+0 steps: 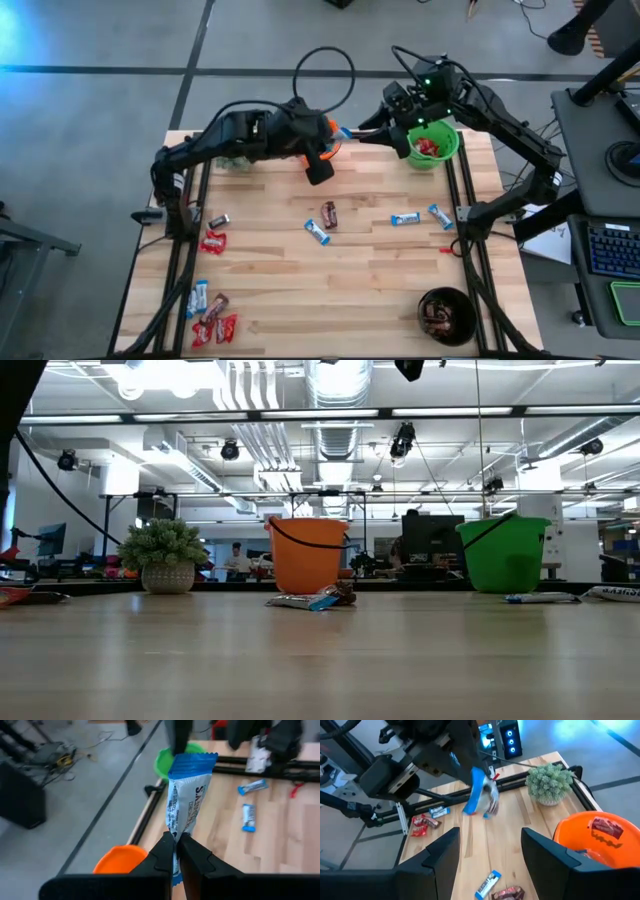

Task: Organize candy in baskets
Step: Put the white chocolate bar into the orange bucket

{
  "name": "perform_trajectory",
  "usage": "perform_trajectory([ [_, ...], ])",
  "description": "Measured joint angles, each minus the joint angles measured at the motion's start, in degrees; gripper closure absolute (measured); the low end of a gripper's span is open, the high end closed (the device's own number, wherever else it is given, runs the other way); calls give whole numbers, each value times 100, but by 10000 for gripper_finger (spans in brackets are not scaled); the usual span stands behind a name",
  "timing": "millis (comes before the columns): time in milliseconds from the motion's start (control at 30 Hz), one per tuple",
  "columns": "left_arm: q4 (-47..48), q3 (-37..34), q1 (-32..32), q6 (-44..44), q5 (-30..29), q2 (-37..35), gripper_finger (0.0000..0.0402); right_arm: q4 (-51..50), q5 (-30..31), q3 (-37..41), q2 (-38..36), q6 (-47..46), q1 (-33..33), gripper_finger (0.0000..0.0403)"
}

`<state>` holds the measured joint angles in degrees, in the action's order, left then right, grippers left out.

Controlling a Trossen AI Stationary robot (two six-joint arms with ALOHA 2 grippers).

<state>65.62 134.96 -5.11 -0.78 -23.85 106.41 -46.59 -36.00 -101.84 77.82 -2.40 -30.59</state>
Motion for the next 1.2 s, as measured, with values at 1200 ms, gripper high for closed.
perform_trajectory([
  [1200, -656, -9, -744, -554, 1588, 22, 402, 1382, 13, 0, 525, -676, 28, 234],
])
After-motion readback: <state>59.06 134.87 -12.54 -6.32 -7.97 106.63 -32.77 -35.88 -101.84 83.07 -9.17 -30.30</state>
